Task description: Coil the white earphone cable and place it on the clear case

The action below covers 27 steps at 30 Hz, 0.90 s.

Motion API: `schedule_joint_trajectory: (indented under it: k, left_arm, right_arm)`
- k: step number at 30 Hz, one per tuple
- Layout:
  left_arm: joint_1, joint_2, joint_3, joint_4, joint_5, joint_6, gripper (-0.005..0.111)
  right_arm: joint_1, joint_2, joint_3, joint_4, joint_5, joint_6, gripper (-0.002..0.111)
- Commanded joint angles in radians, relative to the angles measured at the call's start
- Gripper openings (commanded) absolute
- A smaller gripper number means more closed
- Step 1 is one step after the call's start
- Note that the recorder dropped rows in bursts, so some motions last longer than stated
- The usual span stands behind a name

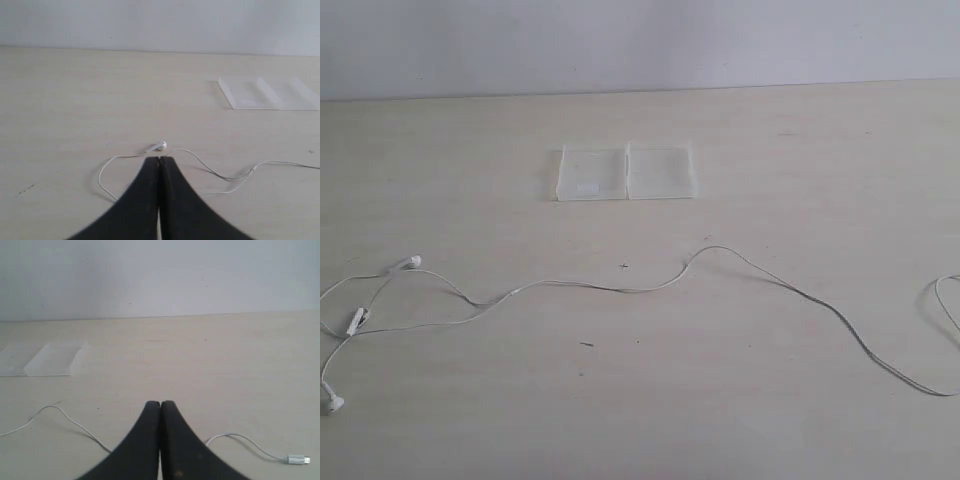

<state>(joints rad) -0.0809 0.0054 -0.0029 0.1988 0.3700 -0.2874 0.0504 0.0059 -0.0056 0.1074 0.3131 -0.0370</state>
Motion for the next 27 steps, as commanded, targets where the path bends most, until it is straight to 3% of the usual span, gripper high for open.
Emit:
schedule_joint_trajectory:
  k: [1,11,20,22,24,26,27]
  left_arm:
    - [0.000,-0.005,0.003,0.000,-0.008,-0.004,0.000]
    - [0.000,-0.005,0.003,0.050,-0.016,0.002,0.000]
    - [0.000,-0.005,0.003,0.050,-0.711,-0.100,0.000]
    - [0.000,-0.005,0.003,0.052,-0.874,-0.203,0.000]
    - [0.001,-0.002,-0.001,0.000,-1.053,-0.161,0.000]
    - [0.001,0.094,-0.150,-0.208,-0.959,-0.145,0.000]
    - [0.001,0.184,-0.234,-0.297,-0.867,-0.049,0.000]
  right_arm:
    - [-0.005,-0.006,0.006,-0.001,-0.008,-0.003,0.000]
    - [-0.005,-0.006,0.006,-0.001,-0.008,-0.003,0.000]
    - [-0.005,-0.006,0.006,-0.001,-0.008,-0.003,0.000]
    - [-0.005,-0.006,0.006,-0.001,-0.008,-0.003,0.000]
    - [-0.005,-0.006,0.006,-0.001,-0.008,-0.003,0.000]
    - [-0.005,-0.006,0.006,-0.001,-0.008,-0.003,0.000]
    - [-0.005,-0.006,0.006,-0.001,-0.008,-0.003,0.000]
